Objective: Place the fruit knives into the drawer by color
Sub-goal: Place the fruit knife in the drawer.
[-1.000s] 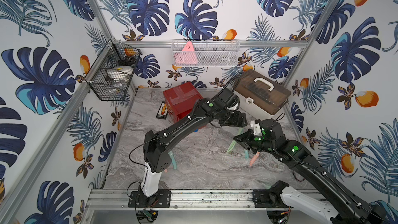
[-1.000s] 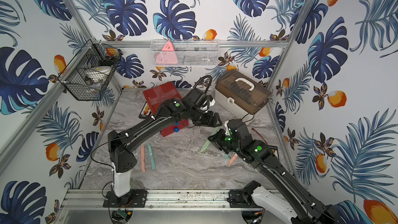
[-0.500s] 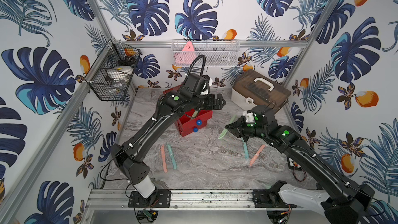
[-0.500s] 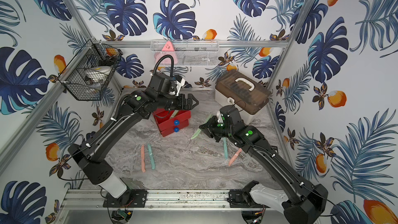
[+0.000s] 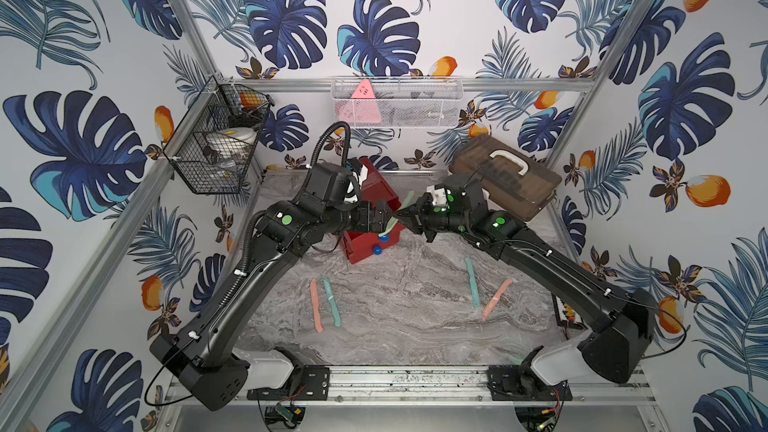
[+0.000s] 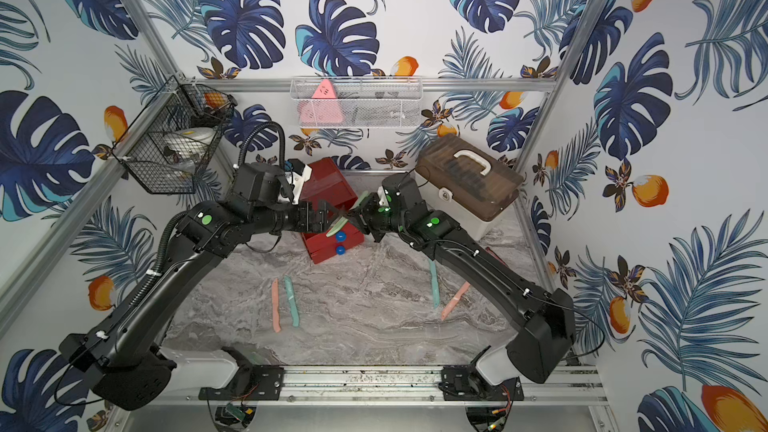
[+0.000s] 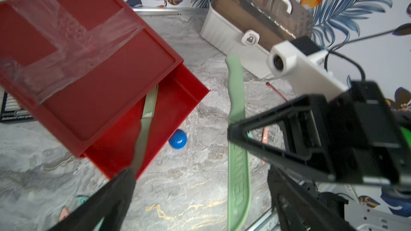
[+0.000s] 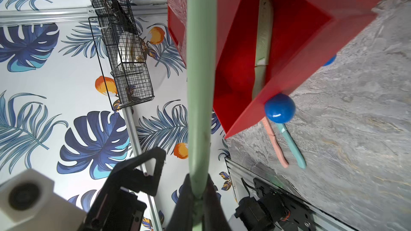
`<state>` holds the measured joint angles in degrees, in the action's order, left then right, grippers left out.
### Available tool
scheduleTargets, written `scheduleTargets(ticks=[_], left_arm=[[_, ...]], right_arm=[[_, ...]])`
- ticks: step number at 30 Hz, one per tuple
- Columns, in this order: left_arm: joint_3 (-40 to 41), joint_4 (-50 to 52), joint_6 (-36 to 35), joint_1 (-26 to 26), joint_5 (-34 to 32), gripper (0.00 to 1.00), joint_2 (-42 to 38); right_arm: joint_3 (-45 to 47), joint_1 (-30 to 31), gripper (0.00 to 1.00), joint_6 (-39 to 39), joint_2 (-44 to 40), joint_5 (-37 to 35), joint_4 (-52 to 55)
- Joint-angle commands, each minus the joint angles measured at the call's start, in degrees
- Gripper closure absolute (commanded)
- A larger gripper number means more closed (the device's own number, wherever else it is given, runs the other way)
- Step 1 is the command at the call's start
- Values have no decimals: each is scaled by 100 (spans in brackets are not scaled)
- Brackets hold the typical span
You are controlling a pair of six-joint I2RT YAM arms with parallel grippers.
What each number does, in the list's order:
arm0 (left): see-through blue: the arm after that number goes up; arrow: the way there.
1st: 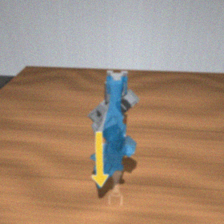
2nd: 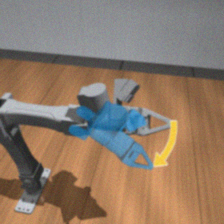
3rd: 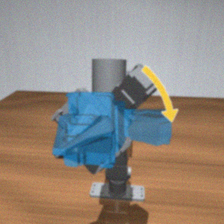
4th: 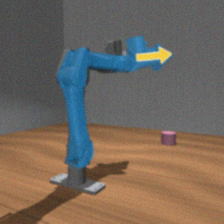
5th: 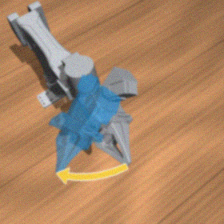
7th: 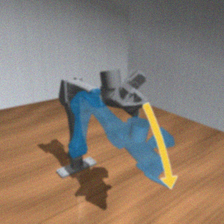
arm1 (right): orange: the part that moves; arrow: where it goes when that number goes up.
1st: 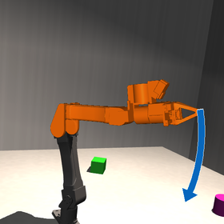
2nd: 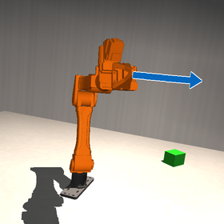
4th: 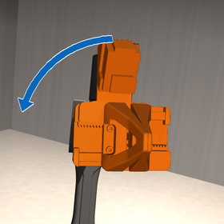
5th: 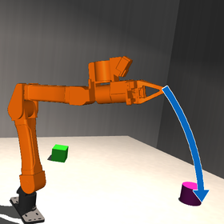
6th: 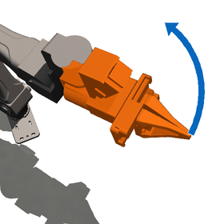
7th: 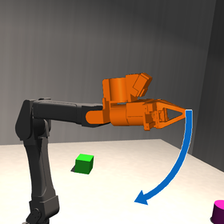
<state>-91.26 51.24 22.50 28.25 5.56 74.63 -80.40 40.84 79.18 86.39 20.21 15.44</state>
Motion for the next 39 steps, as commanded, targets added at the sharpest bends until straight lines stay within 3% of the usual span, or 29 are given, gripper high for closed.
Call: scheduleTargets(ticks=[1, 15, 20, 23, 26, 39], left_arm=[[209, 216, -205, -38, -205, 1, -232], [351, 512, -458, -175, -493, 1, -555], [317, 540, -473, -232, -486, 1, -543], [305, 545, -504, -283, -478, 1, -548], [279, 537, -501, -337, -427, 1, -507], [-59, 321, -492, -448, -128, 1, -38]], right_arm=[[-68, 55, 100, 318, 235, -7, -625], [-432, 144, 99, 552, 1171, 114, -1061], [-632, 144, 84, 547, 1397, 144, -973], [-676, 144, 66, 529, 1415, 106, -938], [-694, 144, 56, 530, 1448, 119, -1079], [-389, 144, 57, 493, 1029, -21, -1120]])
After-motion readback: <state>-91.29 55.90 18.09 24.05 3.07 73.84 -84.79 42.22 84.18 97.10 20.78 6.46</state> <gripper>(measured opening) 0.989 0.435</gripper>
